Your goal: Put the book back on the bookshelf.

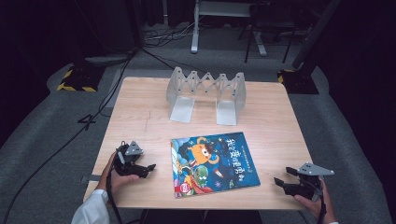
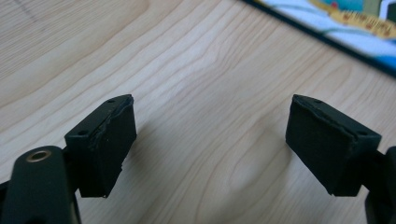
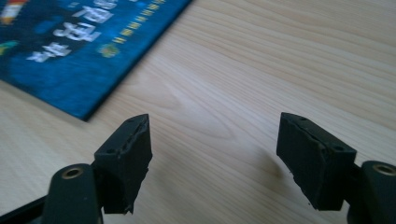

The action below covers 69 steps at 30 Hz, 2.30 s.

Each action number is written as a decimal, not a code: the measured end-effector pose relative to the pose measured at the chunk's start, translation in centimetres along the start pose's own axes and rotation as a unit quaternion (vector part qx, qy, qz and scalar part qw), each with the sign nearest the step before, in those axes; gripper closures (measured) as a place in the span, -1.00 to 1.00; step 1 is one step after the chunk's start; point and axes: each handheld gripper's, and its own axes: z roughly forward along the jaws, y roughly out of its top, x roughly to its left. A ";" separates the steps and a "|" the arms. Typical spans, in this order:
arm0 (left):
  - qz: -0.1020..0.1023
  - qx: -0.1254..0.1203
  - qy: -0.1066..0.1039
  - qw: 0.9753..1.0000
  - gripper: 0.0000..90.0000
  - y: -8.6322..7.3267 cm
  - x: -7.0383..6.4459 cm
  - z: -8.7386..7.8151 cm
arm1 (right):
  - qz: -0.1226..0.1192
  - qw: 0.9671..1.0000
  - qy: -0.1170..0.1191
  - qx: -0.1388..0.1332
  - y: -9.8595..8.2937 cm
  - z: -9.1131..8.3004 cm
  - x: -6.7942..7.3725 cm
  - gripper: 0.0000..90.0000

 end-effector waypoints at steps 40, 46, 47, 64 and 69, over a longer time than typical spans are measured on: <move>0.051 0.003 -0.094 0.994 -0.68 8.1 -2.4 7.3 | -0.059 0.990 0.124 0.022 3.6 4.8 4.9 -0.39; 0.051 -0.009 -0.094 0.994 -0.68 5.4 -3.3 5.3 | -0.077 0.990 0.118 0.015 3.9 5.1 5.7 -0.47; 0.050 -0.009 -0.095 0.994 -0.68 5.0 -3.4 5.0 | -0.079 0.990 0.117 0.014 4.0 5.3 5.8 -0.48; 0.037 -0.027 -0.081 0.996 -0.68 1.2 -4.4 2.1 | -0.083 0.991 0.106 0.027 5.7 6.7 5.5 -0.46; 0.026 -0.029 -0.072 0.997 -0.68 0.8 -4.9 1.8 | -0.087 0.989 0.113 0.031 4.1 5.4 5.8 -0.49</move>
